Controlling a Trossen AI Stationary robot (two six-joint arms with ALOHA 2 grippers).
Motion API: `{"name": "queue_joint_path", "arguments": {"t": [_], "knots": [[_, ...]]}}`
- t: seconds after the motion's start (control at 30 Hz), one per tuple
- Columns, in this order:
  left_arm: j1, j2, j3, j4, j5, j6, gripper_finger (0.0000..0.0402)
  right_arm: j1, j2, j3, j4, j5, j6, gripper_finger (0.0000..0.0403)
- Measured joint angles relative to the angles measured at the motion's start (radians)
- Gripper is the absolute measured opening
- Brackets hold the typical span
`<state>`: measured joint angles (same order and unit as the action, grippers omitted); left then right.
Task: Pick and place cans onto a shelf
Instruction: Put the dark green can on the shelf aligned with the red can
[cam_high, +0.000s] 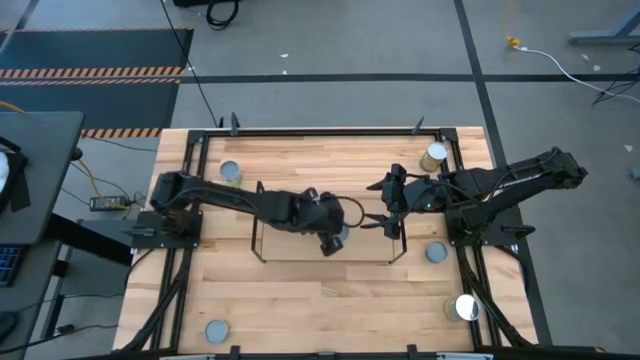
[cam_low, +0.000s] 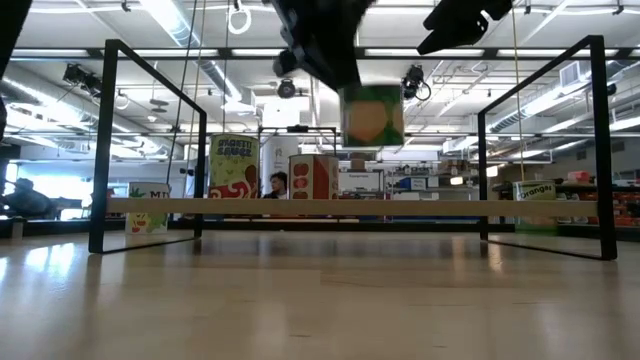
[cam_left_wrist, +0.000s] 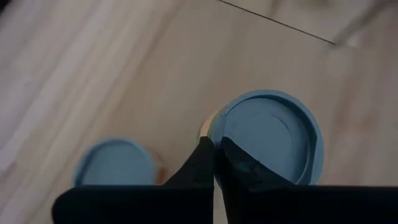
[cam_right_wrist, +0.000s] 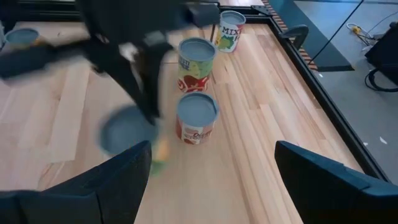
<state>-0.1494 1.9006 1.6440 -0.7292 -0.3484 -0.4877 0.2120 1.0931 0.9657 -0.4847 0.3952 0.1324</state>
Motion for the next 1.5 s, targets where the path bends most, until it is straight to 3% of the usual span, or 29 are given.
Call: {"name": "queue_joint_path", "arguments": {"t": [0.27, 0.4, 0.57, 0.93, 1.33, 1.5], "knots": [[0.026, 0.078, 0.0, -0.013, 0.127, 0.025, 0.0011, 0.023, 0.0, 0.0, 0.0, -0.004, 0.033, 0.0348], [0.002, 0.074, 0.0, -0.101, 0.164, 0.055, 0.0011, 0.026, 0.0, 0.0, 0.0, -0.006, 0.033, 0.0348], [-0.005, 0.052, 0.001, -0.233, 0.162, 0.072, 0.0011, 0.026, 0.0, 0.0, 0.004, -0.006, 0.033, 0.0348], [0.021, 0.053, 0.001, -0.232, 0.162, 0.102, 0.0012, 0.026, 0.0, 0.0, 0.005, -0.005, 0.033, 0.0348], [0.02, 0.054, 0.0, -0.258, 0.162, 0.118, 0.0109, 0.026, 0.0, 0.0, 0.004, -0.005, 0.033, 0.0348], [0.03, 0.033, 0.017, -0.276, 0.163, 0.125, 0.013, 0.026, 0.0, 0.0, 0.004, -0.005, 0.032, 0.0348]]}}
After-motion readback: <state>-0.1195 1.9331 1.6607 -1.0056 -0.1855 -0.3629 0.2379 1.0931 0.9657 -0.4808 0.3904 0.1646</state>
